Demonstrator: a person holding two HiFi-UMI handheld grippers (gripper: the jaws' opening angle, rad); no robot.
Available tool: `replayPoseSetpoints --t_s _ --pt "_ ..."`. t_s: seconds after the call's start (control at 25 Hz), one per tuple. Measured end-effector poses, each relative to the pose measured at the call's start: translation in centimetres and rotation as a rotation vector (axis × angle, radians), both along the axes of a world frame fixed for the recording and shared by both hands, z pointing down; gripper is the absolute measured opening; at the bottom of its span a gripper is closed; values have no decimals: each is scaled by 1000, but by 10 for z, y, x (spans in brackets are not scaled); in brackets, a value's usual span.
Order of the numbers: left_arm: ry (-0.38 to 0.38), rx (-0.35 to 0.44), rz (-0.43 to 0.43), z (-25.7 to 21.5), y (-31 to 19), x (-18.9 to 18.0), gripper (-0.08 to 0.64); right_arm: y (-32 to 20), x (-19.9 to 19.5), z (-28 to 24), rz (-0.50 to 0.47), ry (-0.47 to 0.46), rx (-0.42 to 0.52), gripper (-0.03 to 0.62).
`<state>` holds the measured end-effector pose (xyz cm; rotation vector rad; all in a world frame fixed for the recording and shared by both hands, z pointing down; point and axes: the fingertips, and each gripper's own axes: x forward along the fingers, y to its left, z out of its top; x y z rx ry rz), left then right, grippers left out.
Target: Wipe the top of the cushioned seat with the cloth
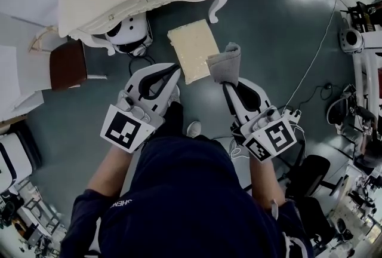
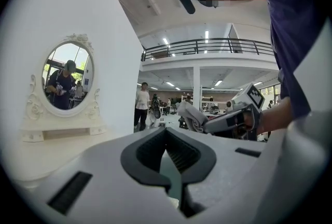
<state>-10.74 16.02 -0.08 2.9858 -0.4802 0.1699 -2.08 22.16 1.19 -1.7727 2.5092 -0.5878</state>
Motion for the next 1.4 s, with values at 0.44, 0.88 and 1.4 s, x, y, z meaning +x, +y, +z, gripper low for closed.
replayPoseSetpoints --t_s 0.44,0.88,1.4 --pt "-19 -54 29 26 -98 -5 8 -97 -5 18 26 7 -50 38" --pt "-66 -110 10 78 -155 -5 6 -153 0 63 18 -7 -127 38" --pt "-142 -193 -103 170 -200 15 6 -217 20 165 -86 -22 -213 38"
